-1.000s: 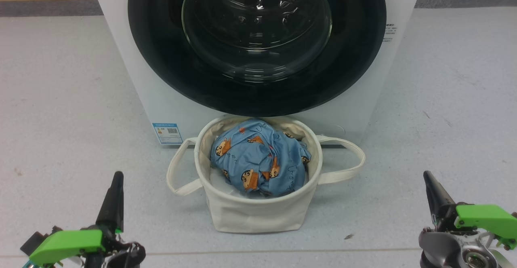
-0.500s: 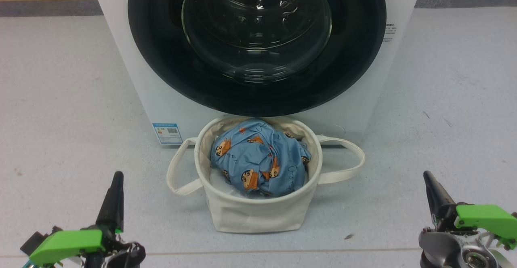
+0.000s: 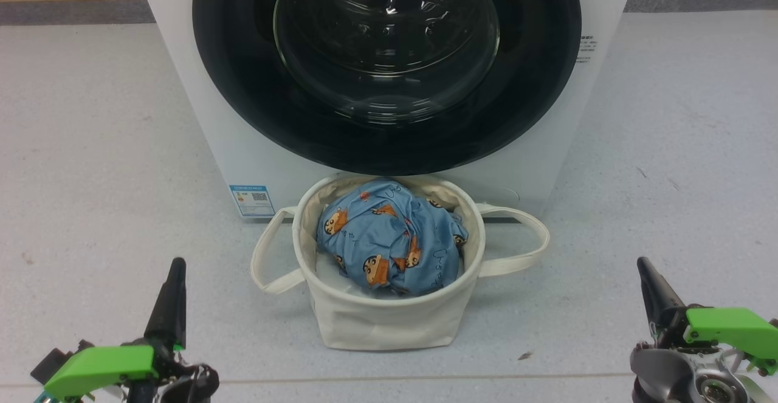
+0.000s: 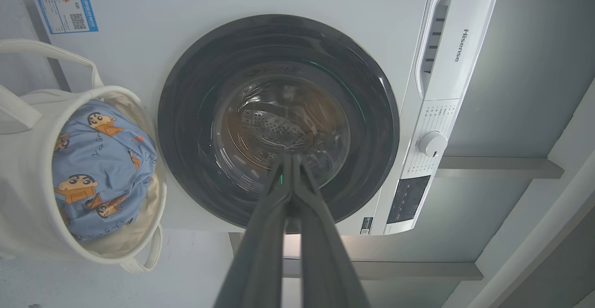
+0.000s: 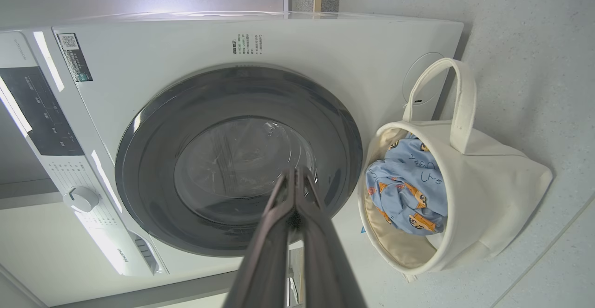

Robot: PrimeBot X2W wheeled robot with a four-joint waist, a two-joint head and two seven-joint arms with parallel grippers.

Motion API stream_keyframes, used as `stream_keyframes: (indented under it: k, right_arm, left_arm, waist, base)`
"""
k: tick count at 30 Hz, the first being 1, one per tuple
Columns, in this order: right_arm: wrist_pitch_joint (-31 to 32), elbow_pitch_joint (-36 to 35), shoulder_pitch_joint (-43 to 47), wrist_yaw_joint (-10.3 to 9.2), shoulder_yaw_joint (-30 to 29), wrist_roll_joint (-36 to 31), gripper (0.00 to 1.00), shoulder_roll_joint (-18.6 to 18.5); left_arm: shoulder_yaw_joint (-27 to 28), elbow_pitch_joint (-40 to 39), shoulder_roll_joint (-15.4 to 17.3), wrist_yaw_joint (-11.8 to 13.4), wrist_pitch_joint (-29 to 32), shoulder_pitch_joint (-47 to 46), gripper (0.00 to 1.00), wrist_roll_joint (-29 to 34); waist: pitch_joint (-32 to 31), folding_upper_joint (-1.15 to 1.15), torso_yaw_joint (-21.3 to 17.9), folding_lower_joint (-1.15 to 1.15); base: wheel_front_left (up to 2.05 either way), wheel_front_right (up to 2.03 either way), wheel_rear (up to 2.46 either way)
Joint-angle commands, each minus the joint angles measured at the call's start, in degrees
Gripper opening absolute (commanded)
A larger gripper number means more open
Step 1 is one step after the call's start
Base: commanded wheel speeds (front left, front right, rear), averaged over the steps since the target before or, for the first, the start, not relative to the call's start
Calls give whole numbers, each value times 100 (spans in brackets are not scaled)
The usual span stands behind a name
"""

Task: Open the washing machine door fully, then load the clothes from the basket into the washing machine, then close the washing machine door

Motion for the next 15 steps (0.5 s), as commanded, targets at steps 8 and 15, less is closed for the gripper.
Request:
stream_keyframes:
  k: [8, 15]
  right_arm:
    - [-70, -173, -175, 1, 35, -11, 0, -149]
    - [-70, -173, -175, 1, 35, -11, 0, -149]
  left_arm:
    - [204, -157, 33, -44, 35, -114, 0, 19]
    - [204, -157, 33, -44, 35, -114, 0, 19]
  waist:
    - [0, 0, 0, 0]
    - [0, 0, 0, 0]
  base:
    - [0, 0, 0]
    - [0, 0, 0]
